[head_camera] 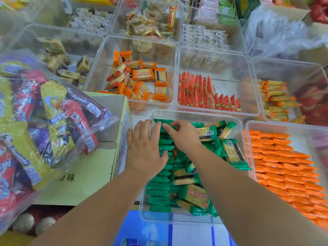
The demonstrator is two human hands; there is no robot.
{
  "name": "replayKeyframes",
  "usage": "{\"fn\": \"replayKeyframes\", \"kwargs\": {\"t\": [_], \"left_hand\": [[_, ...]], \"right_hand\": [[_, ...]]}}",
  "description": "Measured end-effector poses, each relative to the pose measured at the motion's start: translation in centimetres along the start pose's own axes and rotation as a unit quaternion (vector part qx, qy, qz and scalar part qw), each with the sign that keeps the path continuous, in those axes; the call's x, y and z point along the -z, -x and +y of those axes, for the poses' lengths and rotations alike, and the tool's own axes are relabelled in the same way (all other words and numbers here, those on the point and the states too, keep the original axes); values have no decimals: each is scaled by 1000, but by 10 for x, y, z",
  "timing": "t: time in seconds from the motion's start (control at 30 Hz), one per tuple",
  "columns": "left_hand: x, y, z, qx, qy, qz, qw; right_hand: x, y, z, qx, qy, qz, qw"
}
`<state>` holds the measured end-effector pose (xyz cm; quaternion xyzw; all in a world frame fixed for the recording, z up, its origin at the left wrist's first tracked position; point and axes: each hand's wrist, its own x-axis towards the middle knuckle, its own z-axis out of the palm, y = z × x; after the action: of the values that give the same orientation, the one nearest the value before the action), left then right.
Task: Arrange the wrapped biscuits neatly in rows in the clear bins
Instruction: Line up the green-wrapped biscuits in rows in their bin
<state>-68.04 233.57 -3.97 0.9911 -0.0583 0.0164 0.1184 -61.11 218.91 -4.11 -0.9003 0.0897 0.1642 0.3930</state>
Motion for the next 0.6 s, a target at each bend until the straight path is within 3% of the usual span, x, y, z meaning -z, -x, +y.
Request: {"fn": "replayKeyframes", "kwargs": {"t": [0.2,0.43,0.6], "left_hand": [[-5,-4,-2,53,0,-45,998],[-8,-4,-2,106,52,-73,990],[-9,-5,-3,86,115,-70,987]], "right_hand": [[-19,-4,-15,-105,-77,-20,991],[-26,-2,-10,-153,-217,-74,961],[-24,1,0,-158,-239,-48,957]]}}
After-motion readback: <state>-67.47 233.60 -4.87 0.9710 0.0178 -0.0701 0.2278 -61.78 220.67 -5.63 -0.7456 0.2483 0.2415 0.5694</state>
